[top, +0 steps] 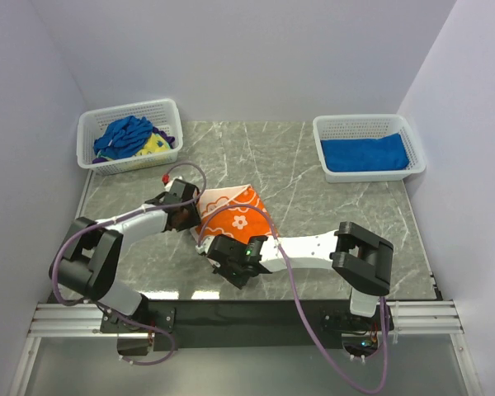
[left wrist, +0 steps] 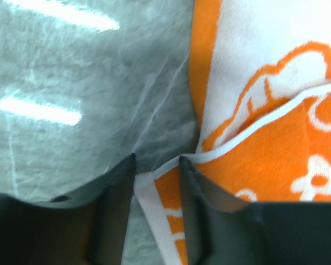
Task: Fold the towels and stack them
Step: Flatten out the crumpled towel
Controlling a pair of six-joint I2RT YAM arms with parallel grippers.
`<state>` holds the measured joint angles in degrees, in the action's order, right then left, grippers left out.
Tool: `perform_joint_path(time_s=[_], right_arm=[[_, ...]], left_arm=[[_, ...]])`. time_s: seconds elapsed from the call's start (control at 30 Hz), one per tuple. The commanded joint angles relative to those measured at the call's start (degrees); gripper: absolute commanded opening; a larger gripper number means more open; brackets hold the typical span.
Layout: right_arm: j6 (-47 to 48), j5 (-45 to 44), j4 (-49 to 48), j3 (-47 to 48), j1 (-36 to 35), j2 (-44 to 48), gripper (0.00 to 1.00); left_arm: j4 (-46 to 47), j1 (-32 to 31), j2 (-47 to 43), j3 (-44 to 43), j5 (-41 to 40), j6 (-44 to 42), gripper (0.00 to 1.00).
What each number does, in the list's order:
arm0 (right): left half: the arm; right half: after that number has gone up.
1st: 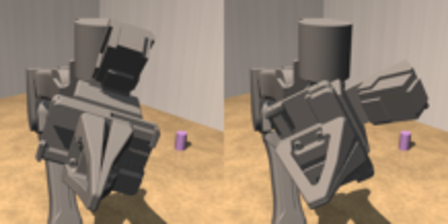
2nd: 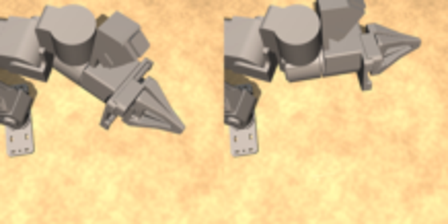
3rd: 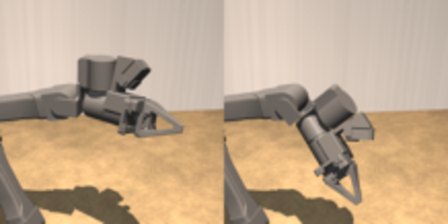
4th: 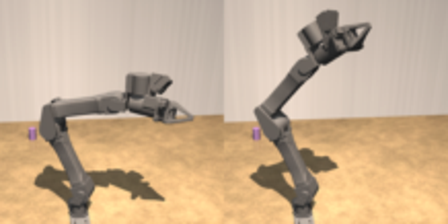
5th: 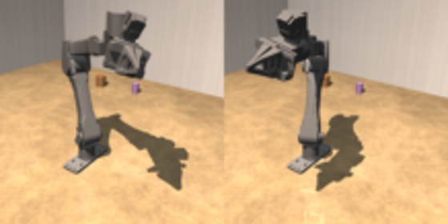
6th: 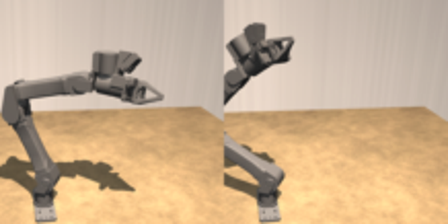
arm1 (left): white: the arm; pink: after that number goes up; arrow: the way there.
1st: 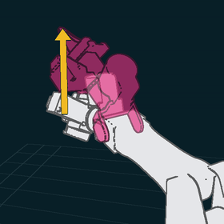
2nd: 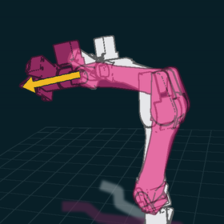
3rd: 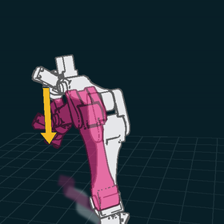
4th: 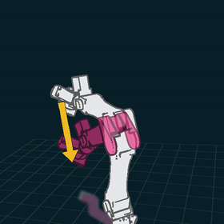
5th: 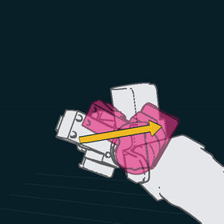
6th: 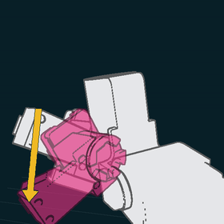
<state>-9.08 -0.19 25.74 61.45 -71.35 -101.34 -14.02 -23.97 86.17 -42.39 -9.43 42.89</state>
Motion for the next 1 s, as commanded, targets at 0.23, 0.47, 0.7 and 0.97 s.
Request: perform_joint_path(time_s=[0.23,0.47,0.7,0.97], right_arm=[[-0.06,0.01,-0.6,-1.51,0.34,2.64,0.0],[0.03,0.01,-0.95,-1.6,0.34,2.99,0.0],[-0.06,0.01,-1.39,-2.12,0.34,3.87,0.0],[-0.15,0.01,-1.66,-2.39,0.34,4.13,0.0]], left_arm=[[-9.79,-6.09,5.07,-0.59,-4.19,2.46,0.42],[-12.61,-6.44,-1.97,0.47,-6.39,4.04,0.45],[-13.31,-6.36,-7.32,-0.06,-6.65,5.8,0.5],[-12.88,-6.36,-5.67,-2.17,-7.62,5.01,0.54]])
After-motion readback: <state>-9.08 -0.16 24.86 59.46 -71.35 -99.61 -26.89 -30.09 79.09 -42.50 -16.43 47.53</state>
